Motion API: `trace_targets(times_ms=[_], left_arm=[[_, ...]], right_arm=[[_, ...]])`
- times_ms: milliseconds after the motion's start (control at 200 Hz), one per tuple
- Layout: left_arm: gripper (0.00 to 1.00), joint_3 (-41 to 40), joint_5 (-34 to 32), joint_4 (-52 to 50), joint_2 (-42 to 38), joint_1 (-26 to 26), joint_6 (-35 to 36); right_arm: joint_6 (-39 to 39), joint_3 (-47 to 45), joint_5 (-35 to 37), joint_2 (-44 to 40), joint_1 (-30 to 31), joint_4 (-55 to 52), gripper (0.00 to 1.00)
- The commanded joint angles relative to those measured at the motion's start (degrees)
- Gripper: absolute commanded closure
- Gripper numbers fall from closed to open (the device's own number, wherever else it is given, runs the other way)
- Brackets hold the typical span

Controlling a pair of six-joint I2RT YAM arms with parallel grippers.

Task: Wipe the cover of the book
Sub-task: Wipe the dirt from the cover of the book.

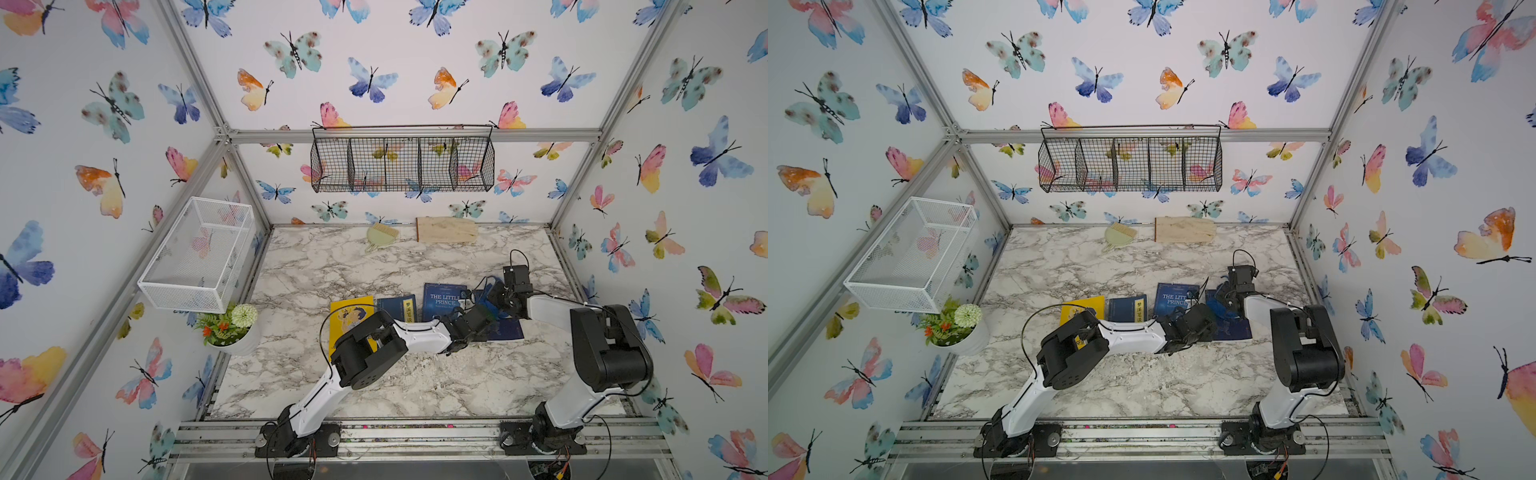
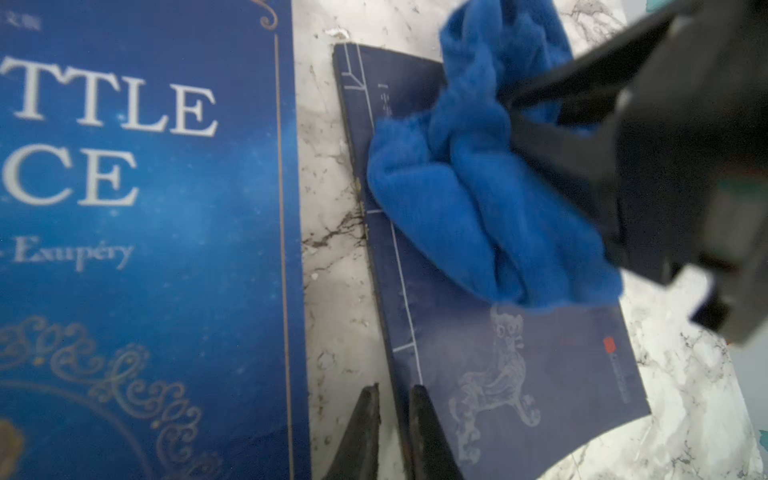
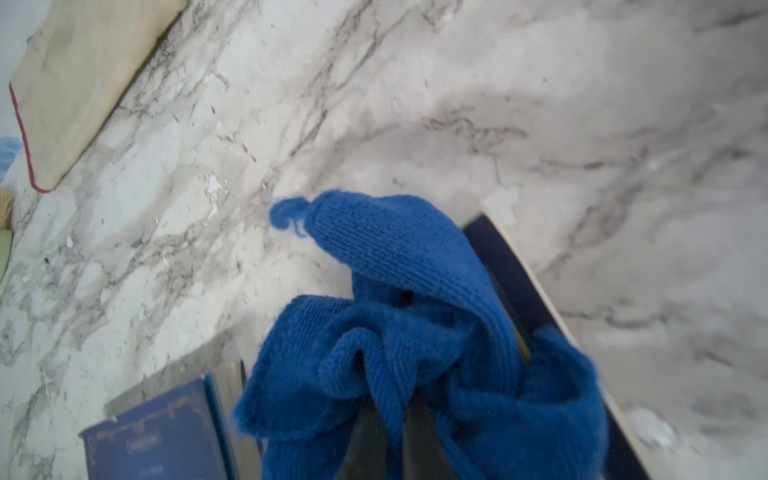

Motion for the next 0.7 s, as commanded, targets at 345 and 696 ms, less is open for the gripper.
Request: trace_targets(times_ms=[345, 696], left_arm=[[0.84, -2.18, 1.38, -7.08, 1.34, 0.46, -0.17], [0.84, -3.56, 0.76, -7.24, 0.29, 0.46, -0.98]], right_arm=[[1.19, -1.58, 0.40, 3.56, 1.20, -12.90, 0.98], [0.28, 13.02, 0.72, 16.47, 1.26, -15.49, 0.98]])
